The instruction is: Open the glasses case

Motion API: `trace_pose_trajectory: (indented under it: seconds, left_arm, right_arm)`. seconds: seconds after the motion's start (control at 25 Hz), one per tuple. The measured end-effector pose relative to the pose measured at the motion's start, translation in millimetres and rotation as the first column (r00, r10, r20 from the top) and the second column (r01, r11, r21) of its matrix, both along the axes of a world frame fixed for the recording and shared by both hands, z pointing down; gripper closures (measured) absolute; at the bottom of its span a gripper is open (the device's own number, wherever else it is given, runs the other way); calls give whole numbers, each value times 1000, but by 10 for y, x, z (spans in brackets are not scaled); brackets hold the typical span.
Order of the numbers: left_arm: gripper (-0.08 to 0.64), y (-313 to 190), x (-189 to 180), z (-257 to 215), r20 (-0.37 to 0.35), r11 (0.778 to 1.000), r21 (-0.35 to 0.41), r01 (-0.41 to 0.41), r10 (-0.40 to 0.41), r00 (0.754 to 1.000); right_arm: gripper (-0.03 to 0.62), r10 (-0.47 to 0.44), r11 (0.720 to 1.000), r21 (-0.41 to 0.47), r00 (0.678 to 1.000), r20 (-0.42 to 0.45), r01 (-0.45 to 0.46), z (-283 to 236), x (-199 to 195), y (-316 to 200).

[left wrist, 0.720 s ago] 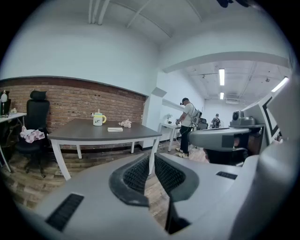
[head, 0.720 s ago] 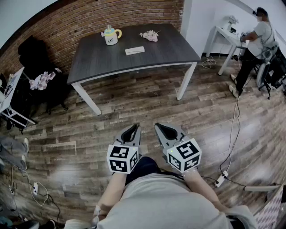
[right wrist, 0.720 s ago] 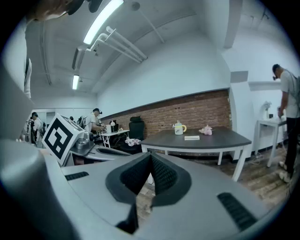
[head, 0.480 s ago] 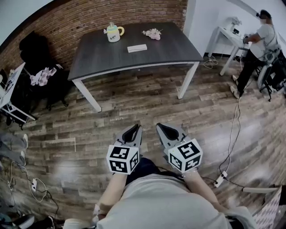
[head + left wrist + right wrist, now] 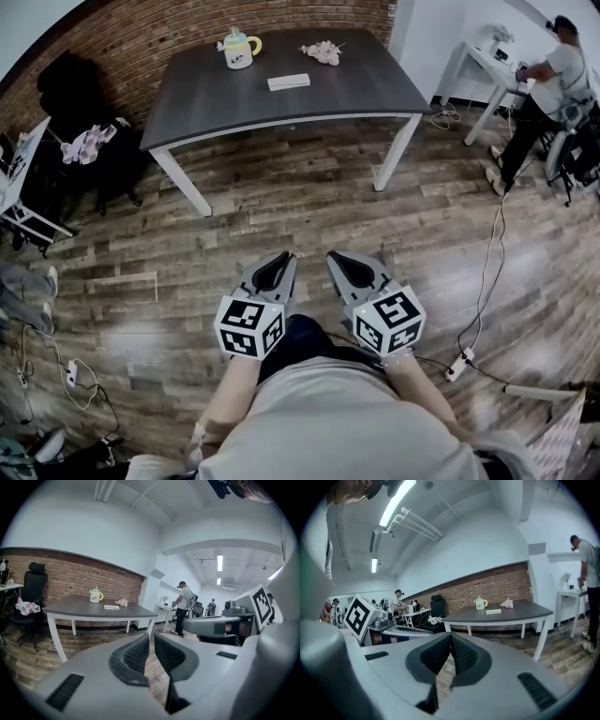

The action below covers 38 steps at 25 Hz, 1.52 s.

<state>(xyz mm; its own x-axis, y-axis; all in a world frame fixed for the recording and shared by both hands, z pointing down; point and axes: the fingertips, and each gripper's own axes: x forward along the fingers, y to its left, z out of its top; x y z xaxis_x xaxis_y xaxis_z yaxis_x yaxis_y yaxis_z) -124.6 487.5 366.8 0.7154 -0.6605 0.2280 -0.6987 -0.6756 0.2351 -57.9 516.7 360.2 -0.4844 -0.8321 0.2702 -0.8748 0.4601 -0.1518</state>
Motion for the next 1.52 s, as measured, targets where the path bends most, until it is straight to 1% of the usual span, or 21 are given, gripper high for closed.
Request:
trace_pose_trajectory:
  seconds: [0.12, 0.2, 0.24, 0.28, 0.4, 0.48, 0.56, 0.68, 0.76, 0.88, 1.08, 1.24, 1.36, 1.52]
  left_arm:
    - [508, 11, -27, 11, 7, 1000, -2, 17, -17, 1000]
    - [508, 31, -51, 43, 18, 1000, -9, 25, -25, 1000]
    - [508, 35, -57, 62, 24, 1000, -14, 24, -24, 999]
    - [507, 42, -50, 87, 28, 1000, -25, 16, -15, 999]
    - [497, 83, 11, 180, 39, 997, -66, -31, 34, 999]
    - [471, 61, 37, 223, 51, 996, -74, -44, 48, 998]
    - [411, -13, 58, 249, 57, 996, -80, -44, 49, 997]
    - [403, -185, 78, 270, 55, 997, -75, -24, 28, 998]
    - [382, -314, 108, 291, 55, 997, -76, -20, 24, 998]
    - [377, -587, 110, 295, 44, 998, -68, -4, 7, 999]
    - [377, -1218, 100, 343, 43, 997, -78, 19, -16, 999]
    - [379, -1797, 122, 318, 27, 996, -87, 6, -3, 1000]
    - [379, -2255, 152, 230, 26, 997, -73, -10, 11, 1000]
    - [379, -2805, 181, 106, 23, 998, -54, -30, 31, 999]
  right_arm:
    - [583, 7, 1000, -17, 1000, 27, -7, 37, 39, 13]
    - [581, 11, 999, -31, 1000, 28, -10, 78, 44, 25]
    - [559, 8, 999, -38, 1000, 25, -7, 100, 39, 23]
    - [530, 5, 999, -45, 1000, 22, -4, 124, 33, 18]
    - [510, 7, 998, -67, 1000, 22, -6, 191, 29, -4]
    - [486, 15, 997, -76, 1000, 20, -14, 218, 38, -52]
    - [454, 19, 997, -79, 1000, 8, -18, 231, 60, -125]
    - [449, 24, 997, -76, 1000, -11, -25, 243, 118, -255]
    - [449, 39, 996, -80, 999, -11, -40, 265, 180, -375]
    - [440, 59, 993, -98, 998, -11, -60, 314, 256, -622]
    - [439, 73, 992, -107, 997, -14, -74, 334, 338, -1161]
    - [439, 95, 989, -109, 995, -18, -97, 312, 429, -1711]
    - [439, 114, 988, -103, 993, -20, -116, 236, 509, -2151]
    - [439, 117, 989, -91, 993, -33, -120, 112, 565, -2715]
